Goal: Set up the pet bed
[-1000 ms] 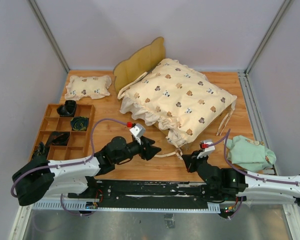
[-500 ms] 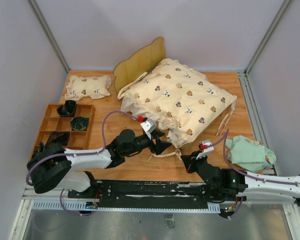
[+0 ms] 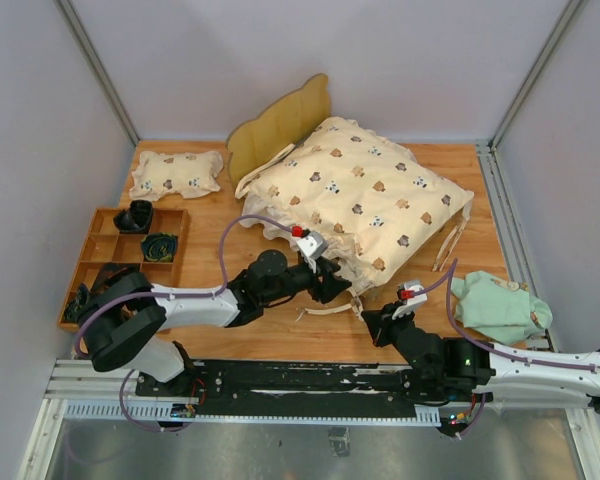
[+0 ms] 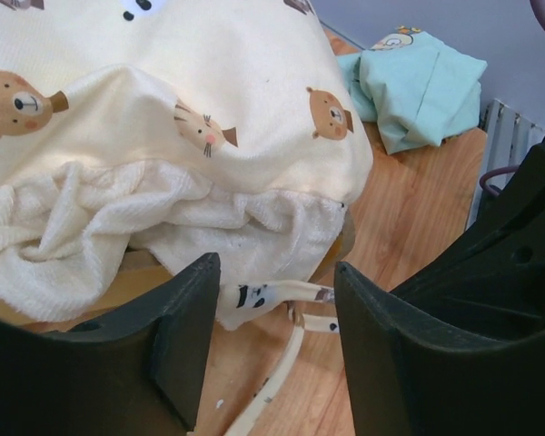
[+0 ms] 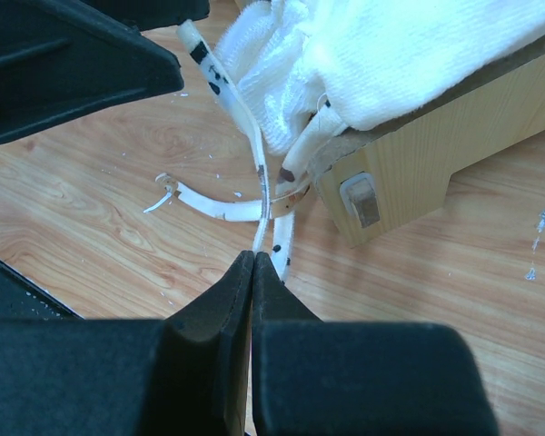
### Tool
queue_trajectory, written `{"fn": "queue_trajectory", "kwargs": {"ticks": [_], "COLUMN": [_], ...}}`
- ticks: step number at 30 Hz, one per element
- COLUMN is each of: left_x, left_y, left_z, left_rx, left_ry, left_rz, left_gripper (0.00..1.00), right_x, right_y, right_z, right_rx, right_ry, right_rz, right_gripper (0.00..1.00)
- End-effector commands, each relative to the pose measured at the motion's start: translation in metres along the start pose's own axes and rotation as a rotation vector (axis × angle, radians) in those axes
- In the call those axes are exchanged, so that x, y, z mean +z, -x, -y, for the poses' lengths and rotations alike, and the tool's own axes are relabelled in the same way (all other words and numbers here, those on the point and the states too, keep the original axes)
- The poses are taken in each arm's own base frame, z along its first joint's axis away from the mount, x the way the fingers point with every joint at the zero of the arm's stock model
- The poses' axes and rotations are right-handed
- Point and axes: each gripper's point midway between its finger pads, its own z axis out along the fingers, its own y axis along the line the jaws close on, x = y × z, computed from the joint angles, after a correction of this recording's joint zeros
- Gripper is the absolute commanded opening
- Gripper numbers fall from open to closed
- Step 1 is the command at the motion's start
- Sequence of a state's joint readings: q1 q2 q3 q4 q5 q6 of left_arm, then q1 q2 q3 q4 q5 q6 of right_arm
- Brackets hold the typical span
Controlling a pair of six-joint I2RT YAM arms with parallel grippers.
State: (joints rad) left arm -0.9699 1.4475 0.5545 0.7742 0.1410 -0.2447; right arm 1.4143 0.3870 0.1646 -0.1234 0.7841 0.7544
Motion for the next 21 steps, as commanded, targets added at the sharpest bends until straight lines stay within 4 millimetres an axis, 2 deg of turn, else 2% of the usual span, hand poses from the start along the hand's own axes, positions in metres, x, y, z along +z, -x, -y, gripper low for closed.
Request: {"fn": "queue_trajectory", "kwargs": {"ticks": [1, 3, 4, 6, 7, 11, 16, 18, 21], "left_x": [0.006, 0.006, 0.006, 0.005, 0.003, 0.000, 0.005, 0.007, 0.008], "left_y": [0.007, 0.007, 0.007, 0.005, 0.004, 0.005, 0.008, 0.010, 0.011], "left_z": [0.001, 0.000, -0.001, -0.005, -0.009, -0.022, -0.016, -0.012, -0.005], "left_rx": [0.001, -0.001, -0.002, 0.008, 0.010, -0.025, -0.043, -0.048, -0.061], "left_ry": [-0.012, -0.002, 0.000, 0.023, 0.045, 0.094, 0.059, 0.037, 0.003], "left_rz": [0.012, 0.015, 0.013, -0.001, -0.004, 0.001, 0.006, 0.008, 0.005], "left_gripper": [0.52, 0.37, 0.36, 0.53, 0.58, 0.60, 0.61, 0.55, 0.31], "right_x": [0.000, 0.000, 0.000, 0.000, 0.000, 0.000, 0.000, 0.000, 0.000], "right_y": [-0.002, -0.002, -0.002, -0.002, -0.002, -0.003, -0.001, -0.001, -0.001], "right_z": [-0.002, -0.003, -0.003, -0.003, -0.003, -0.003, -0.005, -0.005, -0.005], "right_rx": [-0.009, -0.008, -0.008, -0.011, -0.013, -0.016, -0.011, -0.011, -0.016], "right_ry": [0.018, 0.019, 0.019, 0.018, 0.018, 0.018, 0.025, 0.026, 0.026], "right_rz": [0.003, 0.003, 0.004, 0.002, 0.002, 0.000, 0.005, 0.005, 0.005], "right_gripper": [0.00, 0.00, 0.00, 0.00, 0.00, 0.00, 0.00, 0.00, 0.00]}}
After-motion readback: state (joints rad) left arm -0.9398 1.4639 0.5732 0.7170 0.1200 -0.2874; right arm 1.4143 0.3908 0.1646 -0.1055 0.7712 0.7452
